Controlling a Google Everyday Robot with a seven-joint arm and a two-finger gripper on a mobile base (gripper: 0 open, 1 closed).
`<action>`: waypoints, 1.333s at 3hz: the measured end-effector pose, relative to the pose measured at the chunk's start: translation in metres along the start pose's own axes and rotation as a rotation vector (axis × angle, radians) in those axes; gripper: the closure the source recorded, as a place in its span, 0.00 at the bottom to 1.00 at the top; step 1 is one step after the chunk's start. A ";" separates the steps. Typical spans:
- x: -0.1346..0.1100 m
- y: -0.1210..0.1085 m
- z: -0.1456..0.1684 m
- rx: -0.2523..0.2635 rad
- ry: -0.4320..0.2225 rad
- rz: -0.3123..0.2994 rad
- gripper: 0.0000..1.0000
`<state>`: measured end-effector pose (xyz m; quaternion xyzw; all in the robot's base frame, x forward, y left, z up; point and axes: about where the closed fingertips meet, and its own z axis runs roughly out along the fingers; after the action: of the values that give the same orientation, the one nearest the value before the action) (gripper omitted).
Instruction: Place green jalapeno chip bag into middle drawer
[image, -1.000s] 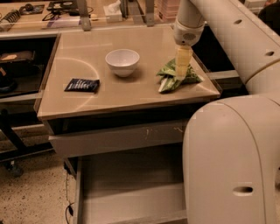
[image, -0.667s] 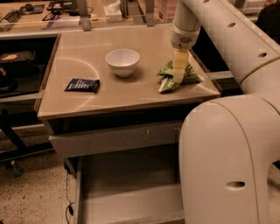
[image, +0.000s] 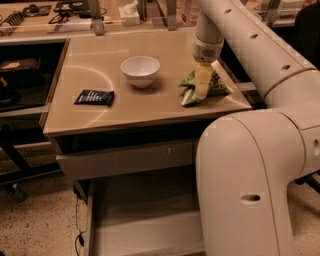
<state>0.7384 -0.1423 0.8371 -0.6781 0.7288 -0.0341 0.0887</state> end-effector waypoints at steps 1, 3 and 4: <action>0.010 -0.002 0.002 0.024 -0.012 -0.004 0.19; 0.008 -0.005 0.005 0.031 -0.015 -0.005 0.65; 0.008 -0.005 0.005 0.031 -0.015 -0.005 0.89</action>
Offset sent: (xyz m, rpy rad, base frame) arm 0.0017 -0.0087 -0.0021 0.0086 -0.0232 0.0036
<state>0.7436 -0.1499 0.8321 -0.6787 0.7258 -0.0405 0.1047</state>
